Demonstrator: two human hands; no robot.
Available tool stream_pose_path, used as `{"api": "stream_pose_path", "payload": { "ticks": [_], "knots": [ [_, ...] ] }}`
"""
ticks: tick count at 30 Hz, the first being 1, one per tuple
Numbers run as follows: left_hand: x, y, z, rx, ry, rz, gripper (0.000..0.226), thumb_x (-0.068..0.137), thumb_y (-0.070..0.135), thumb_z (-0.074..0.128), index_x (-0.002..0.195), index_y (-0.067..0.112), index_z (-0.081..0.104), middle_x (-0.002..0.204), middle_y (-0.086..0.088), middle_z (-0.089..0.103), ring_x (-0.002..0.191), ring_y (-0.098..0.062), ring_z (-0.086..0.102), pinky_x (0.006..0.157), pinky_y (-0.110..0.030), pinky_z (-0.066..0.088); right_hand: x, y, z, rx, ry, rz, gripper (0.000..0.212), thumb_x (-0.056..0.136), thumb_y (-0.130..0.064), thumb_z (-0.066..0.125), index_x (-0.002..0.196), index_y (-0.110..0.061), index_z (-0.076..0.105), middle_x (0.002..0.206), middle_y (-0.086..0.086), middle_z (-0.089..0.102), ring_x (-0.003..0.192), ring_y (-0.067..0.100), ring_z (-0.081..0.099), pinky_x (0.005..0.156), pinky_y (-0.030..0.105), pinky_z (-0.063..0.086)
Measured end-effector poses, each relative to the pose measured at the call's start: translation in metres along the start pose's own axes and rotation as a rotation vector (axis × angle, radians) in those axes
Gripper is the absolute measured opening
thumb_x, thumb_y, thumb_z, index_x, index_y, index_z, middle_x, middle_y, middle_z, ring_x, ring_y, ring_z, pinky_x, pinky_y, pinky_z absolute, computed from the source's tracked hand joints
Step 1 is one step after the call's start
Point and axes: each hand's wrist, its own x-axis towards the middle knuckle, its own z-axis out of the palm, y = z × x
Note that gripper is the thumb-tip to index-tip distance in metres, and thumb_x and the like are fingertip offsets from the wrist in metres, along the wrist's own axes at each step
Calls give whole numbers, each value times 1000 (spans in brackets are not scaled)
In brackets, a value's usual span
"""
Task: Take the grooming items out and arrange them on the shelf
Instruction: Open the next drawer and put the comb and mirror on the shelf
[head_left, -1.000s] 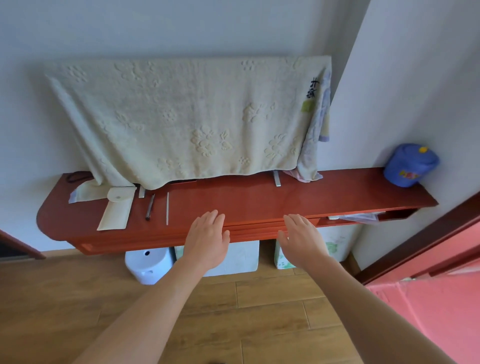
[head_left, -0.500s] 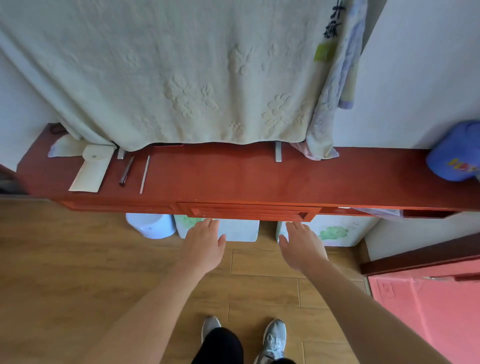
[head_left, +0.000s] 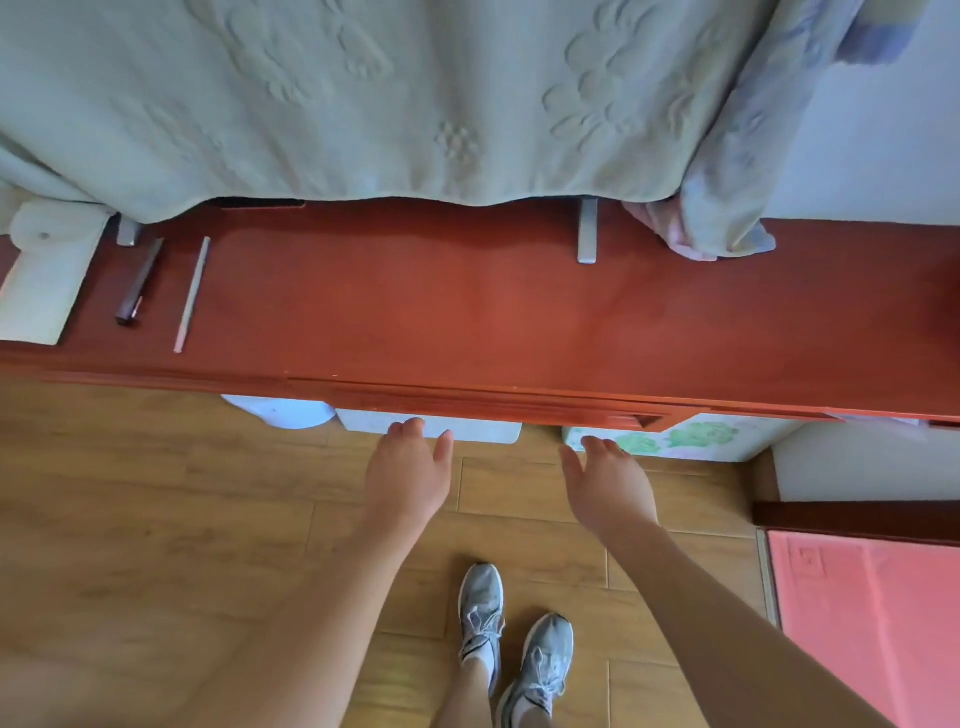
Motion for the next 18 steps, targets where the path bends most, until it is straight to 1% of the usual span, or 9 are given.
{"api": "stream_pose_path", "payload": {
  "ticks": [3,6,9,11,13,15,18],
  "knots": [
    [17,-2,18,-23,1,-102,60,98,54,36,131,7,55,119,-12,64,108,-29,62,86,-40,53,17,2,19,89,56,60,51,99,-49,33,120,-9,58,116,10,63,107,32,56,81,37,47],
    [28,-4,33,-81,-6,-196,72,96,64,32,135,6,50,124,-12,63,113,-29,61,89,-40,51,30,3,34,178,110,121,51,98,-51,33,105,-10,62,100,11,66,93,34,60,66,33,40],
    [38,-4,41,-182,-20,-293,85,93,68,33,145,1,37,123,-14,65,114,-30,61,87,-39,51,41,1,41,311,153,201,51,97,-53,35,101,-12,65,94,10,68,91,34,61,66,31,36],
    [42,-3,45,-299,-13,-336,87,93,65,40,147,-2,30,123,-13,66,114,-30,62,87,-37,52,47,-2,46,379,187,243,50,97,-53,37,97,-12,66,90,10,69,89,34,61,66,31,36],
    [43,-2,47,-465,2,-359,90,91,61,50,148,-4,25,124,-11,66,112,-27,63,84,-31,50,48,-8,49,455,210,282,46,97,-50,39,88,-13,65,84,6,70,83,32,61,65,31,37],
    [44,-1,50,-594,15,-365,89,91,53,58,148,-6,23,124,-9,67,110,-20,64,80,-23,45,47,-13,51,584,230,332,41,97,-47,43,81,-15,63,77,0,68,75,26,59,64,30,36],
    [47,3,50,-800,42,-395,83,91,38,66,147,-8,25,121,-7,67,102,-7,61,69,-4,42,46,-20,56,745,271,388,33,97,-42,49,88,-14,65,79,-6,67,74,12,58,65,23,33]
  ]
}}
